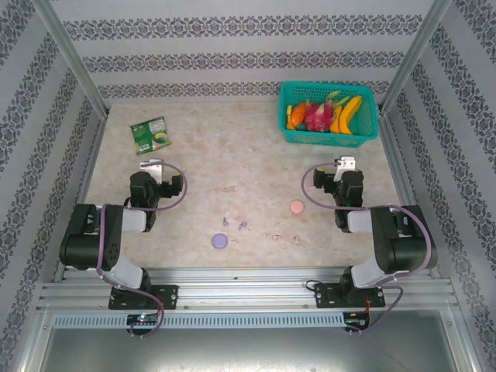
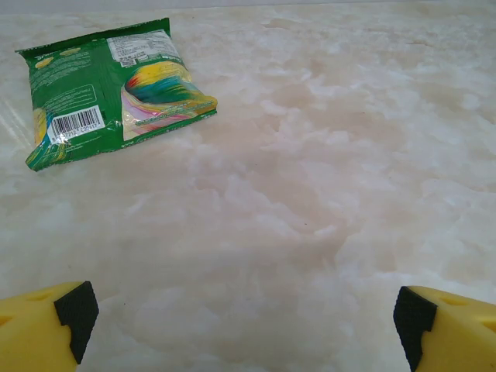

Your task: Insert wireless bluetooth earbuds into charging case

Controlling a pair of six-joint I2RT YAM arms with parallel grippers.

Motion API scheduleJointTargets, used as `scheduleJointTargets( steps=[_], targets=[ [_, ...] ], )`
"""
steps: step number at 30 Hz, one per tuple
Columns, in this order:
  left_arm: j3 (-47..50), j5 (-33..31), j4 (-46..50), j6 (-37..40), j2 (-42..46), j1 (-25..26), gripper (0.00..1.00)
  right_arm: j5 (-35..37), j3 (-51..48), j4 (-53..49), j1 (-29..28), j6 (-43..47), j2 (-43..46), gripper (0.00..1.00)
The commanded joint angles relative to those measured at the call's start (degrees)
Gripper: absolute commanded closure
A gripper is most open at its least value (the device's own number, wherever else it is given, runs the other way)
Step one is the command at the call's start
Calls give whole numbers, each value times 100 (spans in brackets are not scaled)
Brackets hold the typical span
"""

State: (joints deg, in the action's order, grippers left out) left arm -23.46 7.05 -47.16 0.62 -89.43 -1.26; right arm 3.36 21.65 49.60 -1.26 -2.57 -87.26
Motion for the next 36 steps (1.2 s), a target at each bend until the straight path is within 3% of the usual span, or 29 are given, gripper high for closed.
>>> scheduleJointTargets(
  steps=[1,25,27,29,32,34,36],
  targets=[
    [-24,-67,-39,-63,-9,-41,0,-13,32,216,-15,98,56,2],
    [-87,-159,67,-100,-22,-37,0,-195,61,180,92,6,37,2],
    [-62,-186,27,-96,3,-25,0,60,22,267,69,-64,141,2],
    [-265,-299,585,-137,263,-23,0,556,267,-711,15,-149,644,2],
    [-886,-512,1991,-212,731,-16,0,669,968,-2819,-6,-550,1559,2],
    [-1206,-627,2688,-315,1002,2,0,737,1443,-3897,12,-1341,1939,2],
    [-1556,-687,3389,-616,1234,27,0,1104,1845,-4995,60,-2676,2147,2]
  ],
)
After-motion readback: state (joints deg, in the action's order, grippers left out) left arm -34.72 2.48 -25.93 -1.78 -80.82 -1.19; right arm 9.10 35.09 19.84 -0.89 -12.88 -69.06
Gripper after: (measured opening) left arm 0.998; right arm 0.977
